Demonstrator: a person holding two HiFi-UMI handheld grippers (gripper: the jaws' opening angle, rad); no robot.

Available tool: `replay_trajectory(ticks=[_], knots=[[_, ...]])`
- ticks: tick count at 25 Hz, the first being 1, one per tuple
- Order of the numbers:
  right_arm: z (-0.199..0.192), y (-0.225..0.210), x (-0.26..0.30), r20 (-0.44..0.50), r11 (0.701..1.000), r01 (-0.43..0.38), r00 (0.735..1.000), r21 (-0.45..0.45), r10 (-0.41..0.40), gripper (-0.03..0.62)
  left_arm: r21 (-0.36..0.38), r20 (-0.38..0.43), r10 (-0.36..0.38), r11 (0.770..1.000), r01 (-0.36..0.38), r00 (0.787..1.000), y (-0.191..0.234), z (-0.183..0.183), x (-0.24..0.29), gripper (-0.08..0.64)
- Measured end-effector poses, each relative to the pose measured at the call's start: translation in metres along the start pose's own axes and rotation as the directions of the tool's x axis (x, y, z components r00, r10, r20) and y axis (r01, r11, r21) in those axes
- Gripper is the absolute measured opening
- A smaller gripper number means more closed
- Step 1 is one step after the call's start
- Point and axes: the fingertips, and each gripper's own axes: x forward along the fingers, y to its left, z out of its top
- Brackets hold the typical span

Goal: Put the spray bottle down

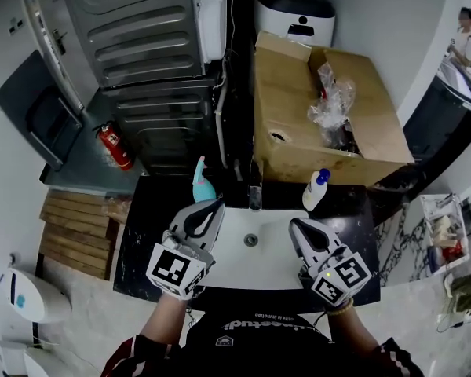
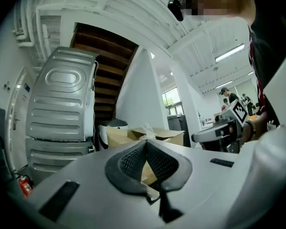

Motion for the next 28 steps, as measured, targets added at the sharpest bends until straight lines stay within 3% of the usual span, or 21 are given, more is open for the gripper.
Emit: replay_trajectory(ticks=[7,28], knots=[[-0.003,0.006,0.002,-0.009,0.999,-0.026,1.0,-0.037,0.026,0.04,-0.088,-0.015,-0.063,0.994,0.062,0.998,-0.028,-0.024,0.003,0.015],[-0.001,0.005,0.003,-0.009,0.999,-0.02,1.0,-0.033,0.02,0.04,-0.093,0.008,-0.089,0.992,0.09,0.996,-0.031,-0.019,0.011,0.015]])
